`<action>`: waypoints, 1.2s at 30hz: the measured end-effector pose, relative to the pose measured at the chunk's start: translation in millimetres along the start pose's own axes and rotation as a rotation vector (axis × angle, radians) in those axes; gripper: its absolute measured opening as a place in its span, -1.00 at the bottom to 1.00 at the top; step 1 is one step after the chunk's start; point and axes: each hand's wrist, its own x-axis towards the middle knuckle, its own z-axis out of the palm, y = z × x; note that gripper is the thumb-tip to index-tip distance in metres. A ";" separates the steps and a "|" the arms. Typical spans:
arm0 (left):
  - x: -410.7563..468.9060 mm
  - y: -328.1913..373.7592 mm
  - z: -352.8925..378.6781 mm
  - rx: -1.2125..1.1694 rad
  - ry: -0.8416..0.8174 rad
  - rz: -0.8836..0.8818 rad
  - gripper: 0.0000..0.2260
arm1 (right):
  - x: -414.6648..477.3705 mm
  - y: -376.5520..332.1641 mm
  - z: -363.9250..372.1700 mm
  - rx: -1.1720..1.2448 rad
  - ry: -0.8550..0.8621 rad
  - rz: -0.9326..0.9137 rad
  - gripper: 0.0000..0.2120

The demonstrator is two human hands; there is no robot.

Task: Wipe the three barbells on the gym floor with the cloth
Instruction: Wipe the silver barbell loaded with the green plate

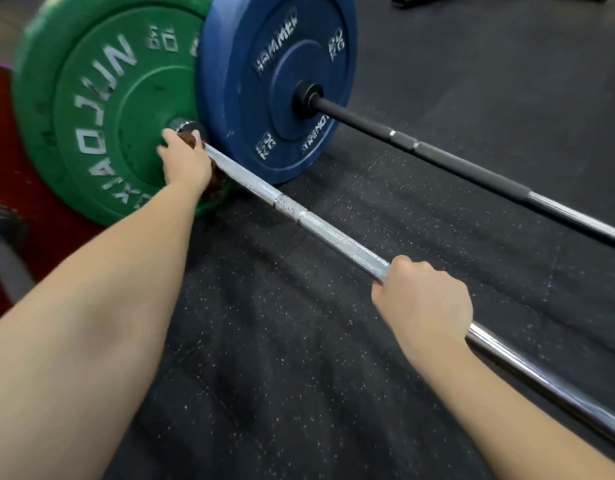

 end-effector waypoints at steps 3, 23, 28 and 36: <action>-18.7 0.4 9.1 -0.034 0.036 0.017 -0.58 | 0.0 0.5 0.2 -0.006 0.011 -0.012 -0.72; -7.9 -0.9 0.7 -0.007 -0.001 0.075 -0.58 | 1.0 1.2 3.1 0.001 0.016 -0.028 -0.72; -40.3 -16.5 16.8 -0.102 0.005 0.167 -0.65 | 1.3 2.5 3.6 0.003 0.014 -0.037 -0.73; -52.7 -9.3 12.8 -0.117 0.007 0.227 -0.66 | 2.1 1.9 2.0 0.012 0.013 -0.018 -0.72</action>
